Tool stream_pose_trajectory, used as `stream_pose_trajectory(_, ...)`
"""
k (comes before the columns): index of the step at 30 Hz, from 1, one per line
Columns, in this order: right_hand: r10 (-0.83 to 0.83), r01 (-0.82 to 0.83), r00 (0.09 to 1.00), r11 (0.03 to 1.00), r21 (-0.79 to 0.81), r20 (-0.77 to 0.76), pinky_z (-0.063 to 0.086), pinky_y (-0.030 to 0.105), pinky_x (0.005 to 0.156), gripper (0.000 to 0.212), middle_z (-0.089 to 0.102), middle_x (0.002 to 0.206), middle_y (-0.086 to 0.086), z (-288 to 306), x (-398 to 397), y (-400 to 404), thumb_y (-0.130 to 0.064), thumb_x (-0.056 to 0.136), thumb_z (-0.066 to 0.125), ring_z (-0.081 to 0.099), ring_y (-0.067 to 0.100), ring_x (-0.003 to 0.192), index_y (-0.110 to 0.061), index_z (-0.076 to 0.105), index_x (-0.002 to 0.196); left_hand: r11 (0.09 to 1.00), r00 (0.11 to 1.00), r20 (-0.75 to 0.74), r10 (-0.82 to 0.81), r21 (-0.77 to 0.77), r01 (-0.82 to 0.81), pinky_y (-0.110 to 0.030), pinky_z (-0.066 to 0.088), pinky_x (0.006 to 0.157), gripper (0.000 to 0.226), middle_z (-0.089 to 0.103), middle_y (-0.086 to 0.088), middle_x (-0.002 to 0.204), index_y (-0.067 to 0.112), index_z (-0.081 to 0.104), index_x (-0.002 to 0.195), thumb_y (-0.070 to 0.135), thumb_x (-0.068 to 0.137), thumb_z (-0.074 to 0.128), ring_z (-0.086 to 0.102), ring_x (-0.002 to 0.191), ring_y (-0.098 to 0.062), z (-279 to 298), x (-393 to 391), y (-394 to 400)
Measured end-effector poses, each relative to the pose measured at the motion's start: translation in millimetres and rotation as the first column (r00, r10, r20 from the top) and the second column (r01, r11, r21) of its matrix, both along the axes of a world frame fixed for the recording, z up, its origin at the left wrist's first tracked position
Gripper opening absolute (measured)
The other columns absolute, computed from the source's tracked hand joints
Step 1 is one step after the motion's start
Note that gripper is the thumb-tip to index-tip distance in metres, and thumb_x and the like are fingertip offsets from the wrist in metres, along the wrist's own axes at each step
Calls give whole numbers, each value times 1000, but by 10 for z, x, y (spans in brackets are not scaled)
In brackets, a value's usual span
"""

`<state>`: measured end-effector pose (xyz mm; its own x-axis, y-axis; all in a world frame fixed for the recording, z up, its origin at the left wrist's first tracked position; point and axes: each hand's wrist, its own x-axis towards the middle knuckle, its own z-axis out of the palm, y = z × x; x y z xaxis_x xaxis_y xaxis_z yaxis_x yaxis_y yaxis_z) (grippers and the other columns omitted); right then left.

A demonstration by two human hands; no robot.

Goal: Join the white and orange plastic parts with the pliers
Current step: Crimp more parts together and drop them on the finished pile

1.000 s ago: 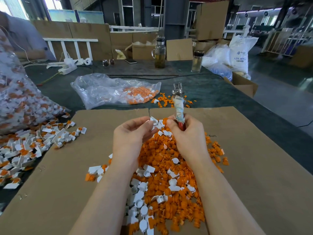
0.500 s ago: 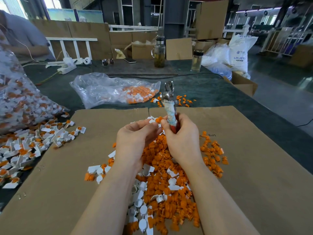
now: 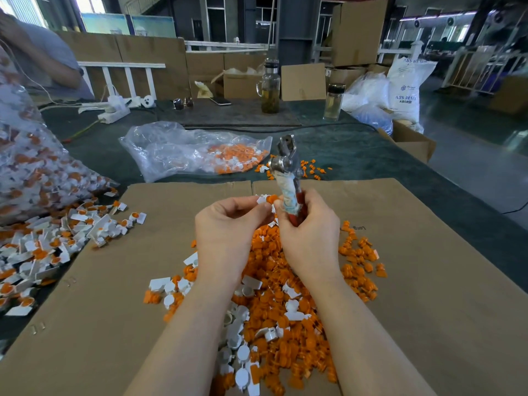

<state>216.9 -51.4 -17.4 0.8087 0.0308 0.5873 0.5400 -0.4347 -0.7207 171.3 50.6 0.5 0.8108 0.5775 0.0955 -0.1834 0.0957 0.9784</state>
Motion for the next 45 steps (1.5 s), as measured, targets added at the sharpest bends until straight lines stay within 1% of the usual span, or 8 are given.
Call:
stream_pose_trajectory(8,1,-1,1000,1000,-9,18,37,12,53,19,52,67,-17,-7,-7,5,-19,84,71,53,2,62,-24,53,84,989,999,-23,45,145,-41,-27,58,76,11,77,0,76,13,79,88,12,77,83,75,76,-14,19,-14,-8)
stream_pose_trajectory(13,15,-15,1000,1000,4,27,40,11,55,19,51,67,-18,-2,-14,14,-20,85,72,55,0,65,-25,53,85,988,998,-32,44,152,-39,-30,60,80,14,77,0,78,12,78,89,14,77,84,75,78,-14,18,-14,-2)
stream_pose_trajectory(22,117,-121,988,992,-37,-98,47,19,58,14,61,77,-15,20,17,-1,-20,88,67,60,2,70,-27,57,94,987,996,-38,83,140,-77,-32,59,77,8,76,1,75,19,77,80,19,76,84,74,79,-18,-9,10,18)
stream_pose_trajectory(28,247,-259,944,965,-31,-217,40,7,57,15,58,76,-16,78,37,-61,-18,89,66,55,-12,68,-20,63,103,981,992,-50,114,166,-104,-27,57,71,7,75,4,70,21,75,78,18,79,82,73,71,-11,-34,17,46)
stream_pose_trajectory(32,350,-373,871,928,-1,-345,50,20,67,14,66,84,-8,150,42,-199,-18,88,66,61,1,77,-24,65,101,982,991,-18,130,143,-126,-21,54,64,9,75,4,71,21,73,80,15,82,79,73,70,-9,-34,27,108)
stream_pose_trajectory(37,377,-487,788,865,-119,-487,52,37,82,20,67,96,0,200,60,-328,-20,87,67,63,14,85,-21,64,107,991,992,46,117,57,-120,-14,53,61,8,75,2,73,12,71,86,7,84,75,74,70,-12,-26,21,198)
stream_pose_trajectory(41,389,-547,740,822,-155,-549,48,14,52,19,65,98,5,200,63,-324,-18,88,67,61,13,80,-26,59,104,993,992,84,99,55,-104,-18,57,68,8,75,0,74,13,71,87,7,84,75,74,73,-15,-32,16,238)
stream_pose_trajectory(45,366,-554,729,812,-184,-578,46,9,51,28,63,101,-1,191,75,-336,-19,89,66,64,12,82,-23,57,115,992,991,100,84,88,-93,-17,56,68,7,76,1,76,13,72,88,9,84,75,74,72,-12,-39,12,260)
